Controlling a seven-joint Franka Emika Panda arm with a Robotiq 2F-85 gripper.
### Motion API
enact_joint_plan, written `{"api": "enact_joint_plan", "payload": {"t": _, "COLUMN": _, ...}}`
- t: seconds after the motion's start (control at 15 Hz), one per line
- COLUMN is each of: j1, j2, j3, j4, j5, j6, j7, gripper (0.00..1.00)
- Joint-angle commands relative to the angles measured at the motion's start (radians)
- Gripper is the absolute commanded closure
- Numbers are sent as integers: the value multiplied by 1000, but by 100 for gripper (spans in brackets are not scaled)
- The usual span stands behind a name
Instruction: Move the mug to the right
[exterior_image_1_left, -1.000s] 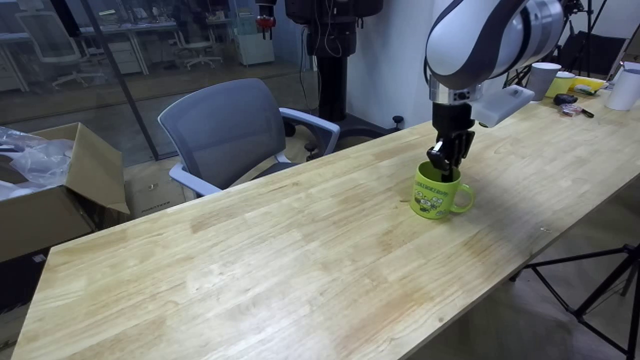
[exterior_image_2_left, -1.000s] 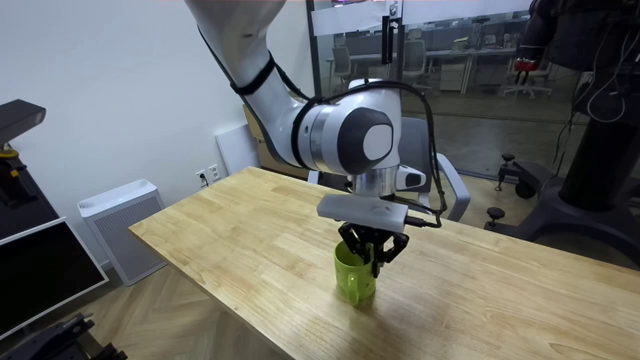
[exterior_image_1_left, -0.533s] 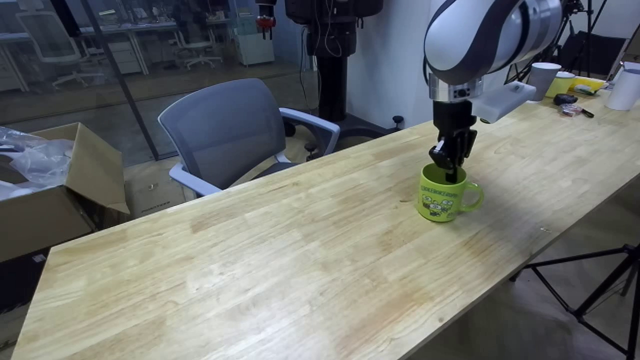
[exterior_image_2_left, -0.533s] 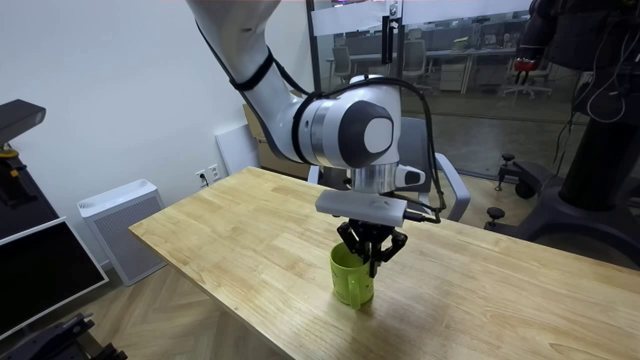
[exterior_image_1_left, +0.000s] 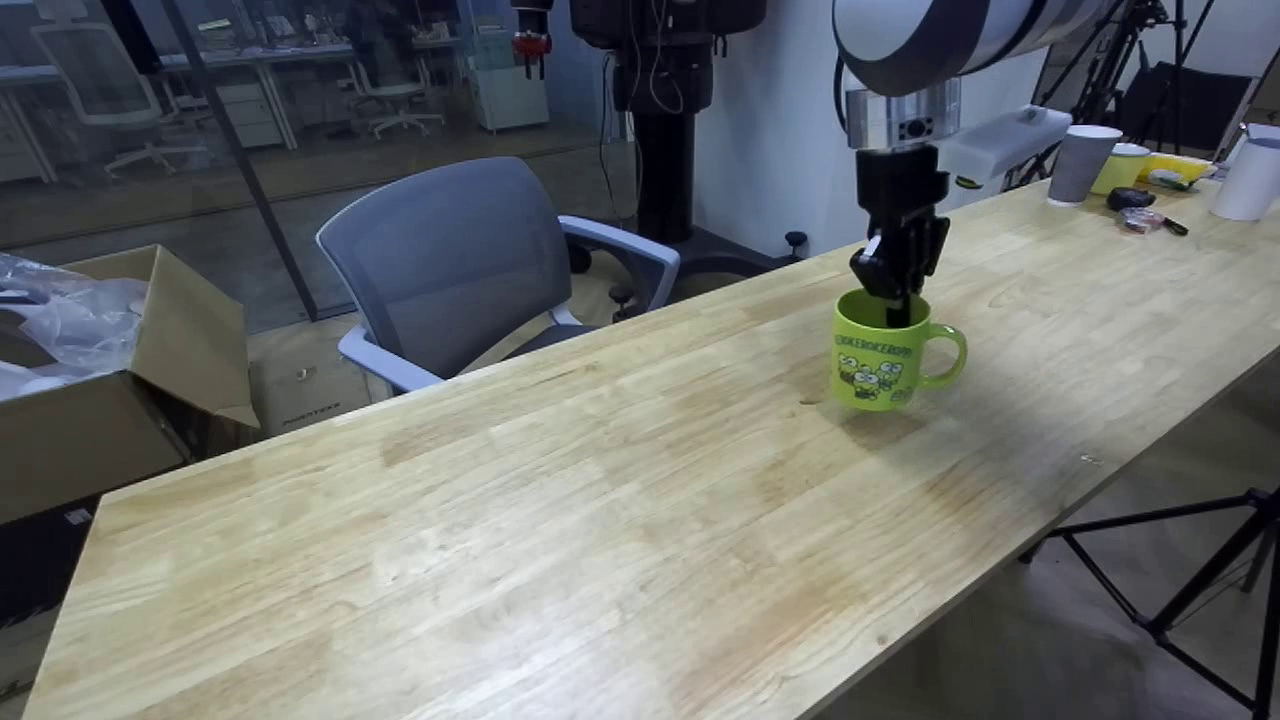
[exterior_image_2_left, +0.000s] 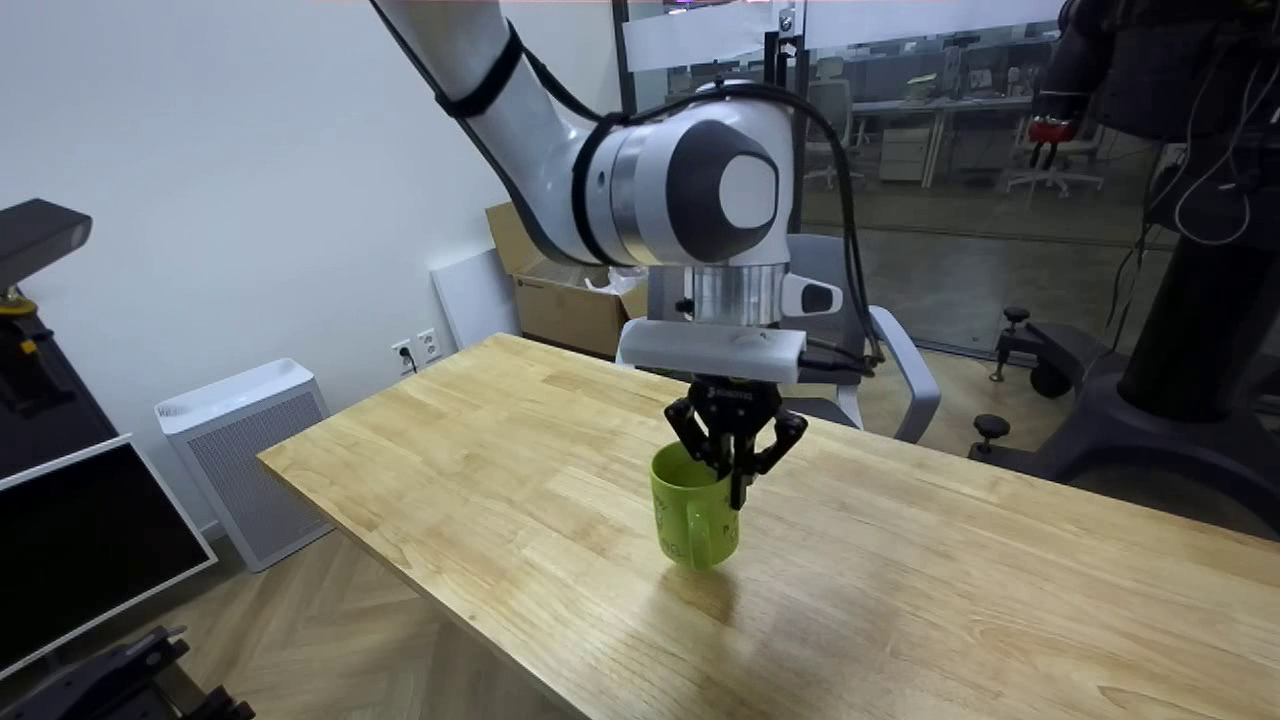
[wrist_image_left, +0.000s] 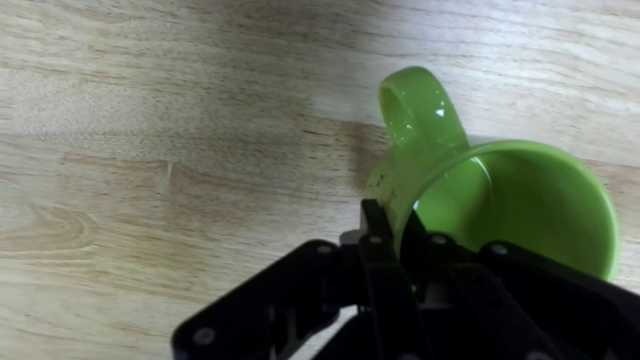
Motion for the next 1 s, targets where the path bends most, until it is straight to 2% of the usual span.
{"api": "enact_joint_plan", "payload": {"t": 0.0, "j1": 5, "j2": -46, "j3": 4, "j4": 10, "j5": -10, "j6": -57, "j7": 34, "gripper": 97}}
{"api": "enact_joint_plan", "payload": {"t": 0.8, "j1": 5, "j2": -60, "j3": 8, "j4": 21, "j5": -1, "j6": -133, "j7": 49, "gripper": 97}}
{"api": "enact_joint_plan", "payload": {"t": 0.87, "j1": -70, "j2": -48, "j3": -17, "j4": 51, "j5": 6, "j6": -157, "j7": -48, "gripper": 97}}
{"api": "enact_joint_plan", "payload": {"t": 0.93, "j1": -89, "j2": -44, "j3": -18, "j4": 63, "j5": 14, "j6": -176, "j7": -77, "gripper": 97}}
